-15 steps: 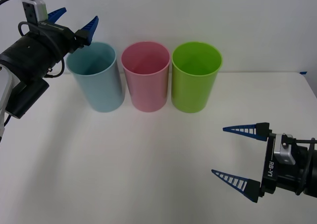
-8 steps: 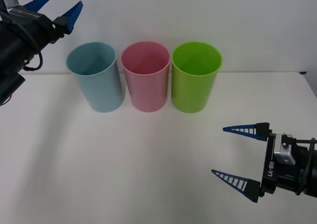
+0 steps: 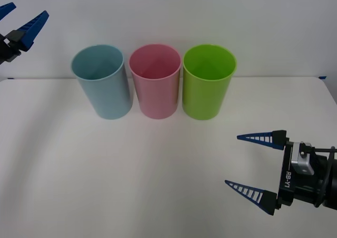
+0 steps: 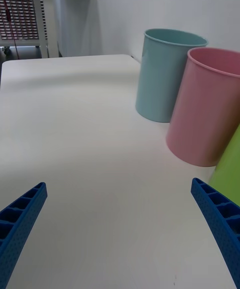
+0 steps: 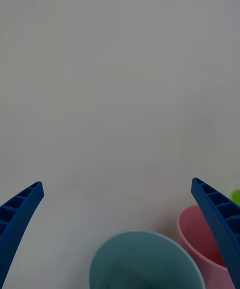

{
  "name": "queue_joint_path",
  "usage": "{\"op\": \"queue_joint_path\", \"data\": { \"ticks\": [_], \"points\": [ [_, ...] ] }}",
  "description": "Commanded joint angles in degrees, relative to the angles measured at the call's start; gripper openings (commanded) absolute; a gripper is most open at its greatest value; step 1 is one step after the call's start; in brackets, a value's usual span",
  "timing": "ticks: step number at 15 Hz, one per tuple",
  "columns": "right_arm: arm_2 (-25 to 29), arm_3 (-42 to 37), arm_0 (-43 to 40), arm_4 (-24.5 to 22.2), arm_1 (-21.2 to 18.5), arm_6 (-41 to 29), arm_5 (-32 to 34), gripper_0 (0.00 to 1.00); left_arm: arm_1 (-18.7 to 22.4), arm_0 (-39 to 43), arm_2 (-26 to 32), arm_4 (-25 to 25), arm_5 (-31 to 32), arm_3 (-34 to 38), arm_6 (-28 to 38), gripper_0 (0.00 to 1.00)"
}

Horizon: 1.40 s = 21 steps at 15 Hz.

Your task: Put cans in the blue bin and PET bottles in the pink bin and trash in the green bin.

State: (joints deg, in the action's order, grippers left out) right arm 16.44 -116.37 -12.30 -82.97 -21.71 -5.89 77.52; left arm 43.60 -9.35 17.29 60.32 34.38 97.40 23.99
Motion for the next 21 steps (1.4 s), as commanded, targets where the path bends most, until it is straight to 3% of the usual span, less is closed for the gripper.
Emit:
{"op": "queue_joint_path", "data": {
  "ticks": [1,8,12,15,17,21],
  "points": [
    [0.0,0.0,0.0,0.0,0.0,0.0,0.0,1.0,4.13,8.2,1.51,-8.99,0.34,2.53,-5.62,1.0],
    [0.0,0.0,0.0,0.0,0.0,0.0,0.0,1.0,2.19,21.39,9.25,-9.78,13.26,4.64,-7.81,1.0],
    [0.0,0.0,0.0,0.0,0.0,0.0,0.0,1.0,-5.01,25.96,13.99,-3.19,20.12,7.89,-6.41,1.0],
    [0.0,0.0,0.0,0.0,0.0,0.0,0.0,1.0,-8.88,29.74,14.7,1.47,21.0,11.85,-5.18,1.0],
    [0.0,0.0,0.0,0.0,0.0,0.0,0.0,1.0,-13.54,31.58,16.46,6.83,23.54,14.83,-4.12,1.0],
    [0.0,0.0,0.0,0.0,0.0,0.0,0.0,1.0,-16.53,36.86,15.66,11.4,24.16,19.14,-2.19,1.0]
  ]
}}
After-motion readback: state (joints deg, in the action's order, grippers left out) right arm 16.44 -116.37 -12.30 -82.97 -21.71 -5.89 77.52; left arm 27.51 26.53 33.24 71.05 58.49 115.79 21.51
